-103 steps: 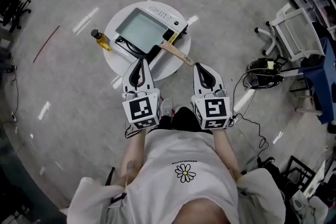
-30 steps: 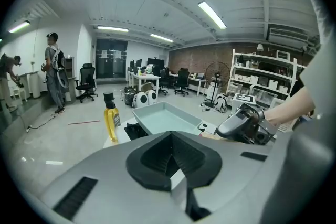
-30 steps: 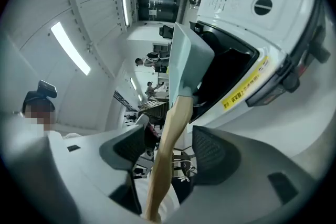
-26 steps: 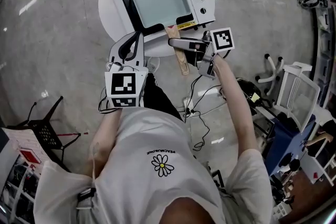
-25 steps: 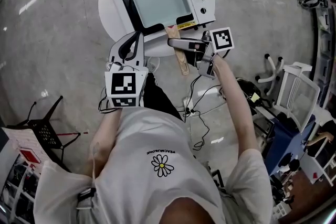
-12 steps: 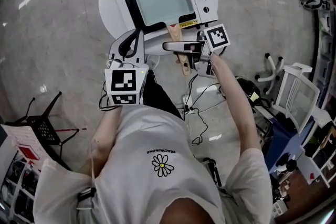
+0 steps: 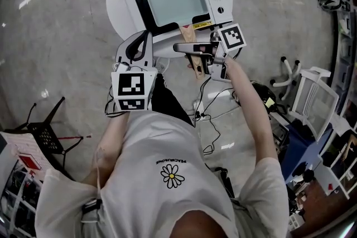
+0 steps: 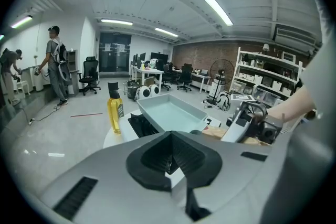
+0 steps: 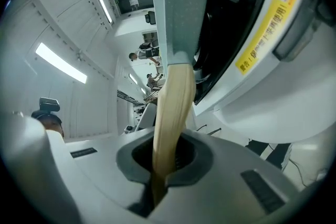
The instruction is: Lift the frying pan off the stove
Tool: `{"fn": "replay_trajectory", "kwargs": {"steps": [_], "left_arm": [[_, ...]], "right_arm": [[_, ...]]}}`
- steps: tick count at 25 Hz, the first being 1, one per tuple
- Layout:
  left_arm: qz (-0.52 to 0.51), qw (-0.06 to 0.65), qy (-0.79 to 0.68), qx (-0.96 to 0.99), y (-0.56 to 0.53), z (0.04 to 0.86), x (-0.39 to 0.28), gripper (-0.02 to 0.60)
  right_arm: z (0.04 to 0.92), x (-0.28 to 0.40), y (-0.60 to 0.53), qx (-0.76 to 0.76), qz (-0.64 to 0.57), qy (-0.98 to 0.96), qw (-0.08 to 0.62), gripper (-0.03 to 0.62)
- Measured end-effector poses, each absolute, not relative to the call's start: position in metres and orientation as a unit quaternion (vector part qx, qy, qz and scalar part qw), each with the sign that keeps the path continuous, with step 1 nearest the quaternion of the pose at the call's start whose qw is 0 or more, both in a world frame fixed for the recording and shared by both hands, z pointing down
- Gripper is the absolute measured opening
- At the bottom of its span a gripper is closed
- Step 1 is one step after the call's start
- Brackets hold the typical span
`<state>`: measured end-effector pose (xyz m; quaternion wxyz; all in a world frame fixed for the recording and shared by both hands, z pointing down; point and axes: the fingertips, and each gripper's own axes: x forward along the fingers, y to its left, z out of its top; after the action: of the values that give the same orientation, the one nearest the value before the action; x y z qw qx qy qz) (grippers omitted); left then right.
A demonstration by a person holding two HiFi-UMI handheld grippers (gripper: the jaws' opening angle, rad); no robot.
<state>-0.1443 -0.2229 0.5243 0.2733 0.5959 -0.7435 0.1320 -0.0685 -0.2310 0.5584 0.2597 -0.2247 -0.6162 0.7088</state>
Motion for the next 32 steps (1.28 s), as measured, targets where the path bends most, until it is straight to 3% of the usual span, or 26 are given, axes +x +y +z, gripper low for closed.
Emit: {"fn": "replay_trajectory", "kwargs": {"steps": [21,32], "left_arm": [[0.124,0.245,-0.742,0.612,-0.222,0.499,-0.159,0.000],[0.103,0.212,-0.746,0.622,-0.214,0.460,-0.167,-0.001]], "right_arm": [[0.535,-0.088,-0.234,-0.171,0.714,-0.637,0.236,0.002],[0.480,-0.101,-0.259,-0.113,0.661,-0.721,0.177,0.002]]}}
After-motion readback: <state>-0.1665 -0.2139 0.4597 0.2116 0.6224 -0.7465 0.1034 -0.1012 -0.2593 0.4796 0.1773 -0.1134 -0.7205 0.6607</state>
